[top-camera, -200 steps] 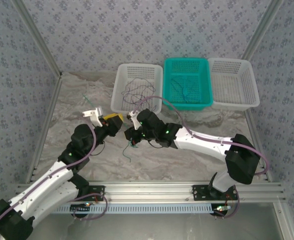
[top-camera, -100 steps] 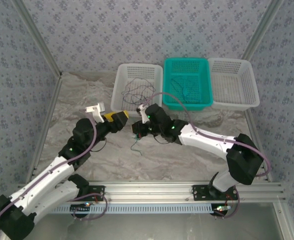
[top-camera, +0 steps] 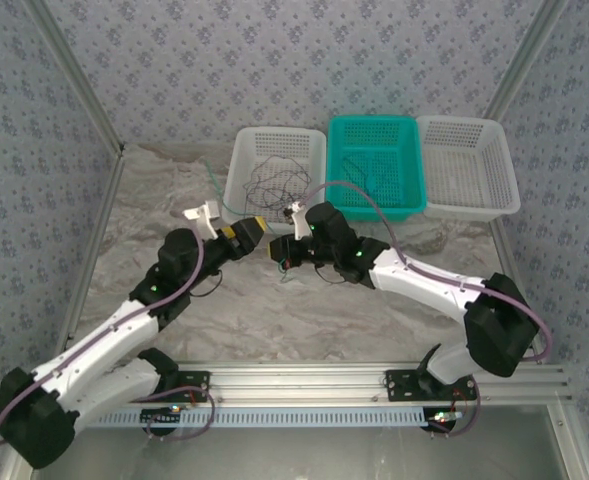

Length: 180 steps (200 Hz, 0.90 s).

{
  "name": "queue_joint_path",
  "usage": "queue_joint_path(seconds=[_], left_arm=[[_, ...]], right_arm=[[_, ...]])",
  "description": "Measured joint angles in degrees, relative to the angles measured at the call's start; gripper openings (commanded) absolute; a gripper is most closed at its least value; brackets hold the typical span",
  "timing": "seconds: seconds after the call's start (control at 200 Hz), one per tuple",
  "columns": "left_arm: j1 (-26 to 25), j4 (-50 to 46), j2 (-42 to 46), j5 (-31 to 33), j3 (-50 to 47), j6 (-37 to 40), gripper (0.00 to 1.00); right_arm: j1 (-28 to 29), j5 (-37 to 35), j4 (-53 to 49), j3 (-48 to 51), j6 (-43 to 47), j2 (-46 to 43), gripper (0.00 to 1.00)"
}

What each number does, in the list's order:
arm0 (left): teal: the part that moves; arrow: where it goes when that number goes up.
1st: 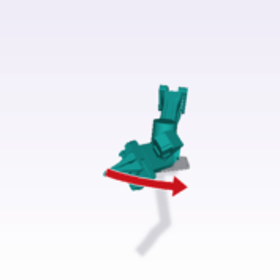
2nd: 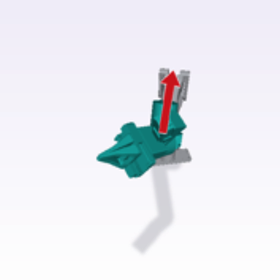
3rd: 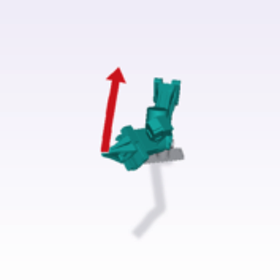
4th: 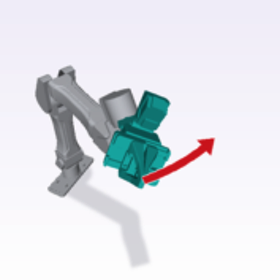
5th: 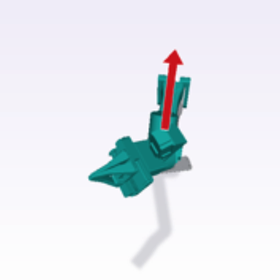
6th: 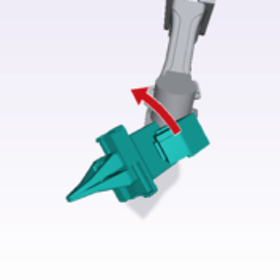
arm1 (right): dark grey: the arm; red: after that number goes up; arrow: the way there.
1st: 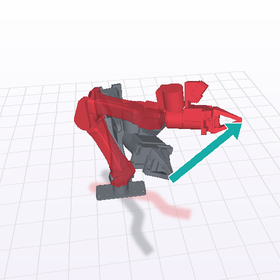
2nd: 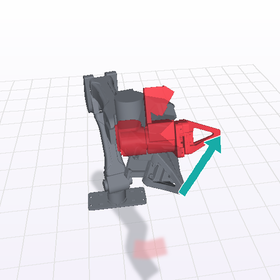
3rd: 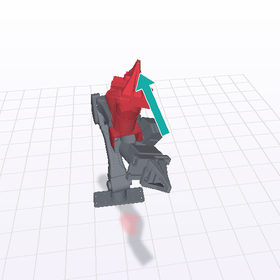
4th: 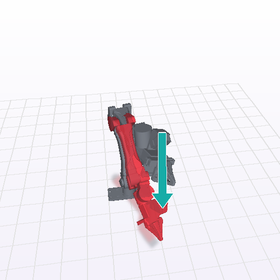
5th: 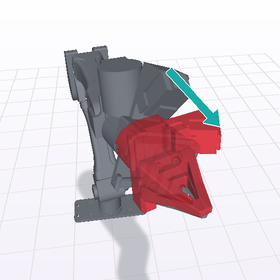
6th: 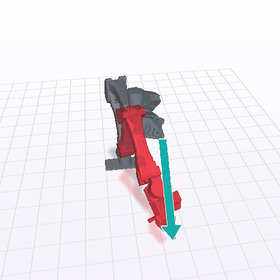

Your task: Untangle the cables

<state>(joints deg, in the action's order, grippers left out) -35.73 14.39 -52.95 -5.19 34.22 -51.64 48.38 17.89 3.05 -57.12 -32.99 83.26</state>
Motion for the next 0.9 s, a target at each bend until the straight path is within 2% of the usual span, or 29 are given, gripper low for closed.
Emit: queue_joint_path(seconds=[0.025, 0.06, 0.135, 0.16, 0.245, 0.355, 0.43, 0.515, 0.695, 0.899], left_arm=[[0.00, 0.44, -0.94, 0.02, 0.15, -0.20, 0.70], [0.00, 0.98, -2.16, 0.04, 0.42, -0.63, 0.57], [0.00, 2.19, -4.04, 0.04, 1.03, -0.72, 0.12], [0.00, 2.38, -4.33, 0.04, 1.29, -0.76, 0.00], [-0.02, 3.26, -4.59, 0.02, 1.88, -0.79, 0.00], [0.00, 3.85, -4.35, -0.20, 1.95, -1.01, 0.00], [0.07, 3.45, -3.65, -0.17, 1.95, -1.09, 0.00], [0.35, 2.05, -1.95, -0.15, 1.95, -1.60, 0.00], [2.27, 1.20, 2.69, 0.55, 2.69, -2.05, 0.00], [2.78, 0.52, 3.78, 0.52, 3.65, -2.05, 0.00]], right_arm=[[0.35, 0.33, 0.35, 0.11, 0.00, -0.20, 0.00], [0.90, 0.85, 0.87, 0.24, 0.00, -0.44, 0.00], [2.10, 1.49, 1.81, 0.55, 0.02, -0.66, 0.00], [2.51, 1.53, 2.03, 0.68, 0.02, -0.72, 0.00], [3.54, 1.51, 2.60, 1.11, 0.02, -0.79, 0.00], [3.91, 0.13, 3.85, 1.79, 0.92, -0.98, 0.14], [4.28, -2.86, 4.68, 3.15, 2.69, -1.14, 0.18], [4.76, -5.05, 6.45, 4.90, 4.35, -0.85, 0.20], [4.57, -4.46, 8.98, 10.03, 4.28, 4.13, 0.20], [4.66, -3.72, 9.05, 11.98, 3.89, 6.93, 0.14]])
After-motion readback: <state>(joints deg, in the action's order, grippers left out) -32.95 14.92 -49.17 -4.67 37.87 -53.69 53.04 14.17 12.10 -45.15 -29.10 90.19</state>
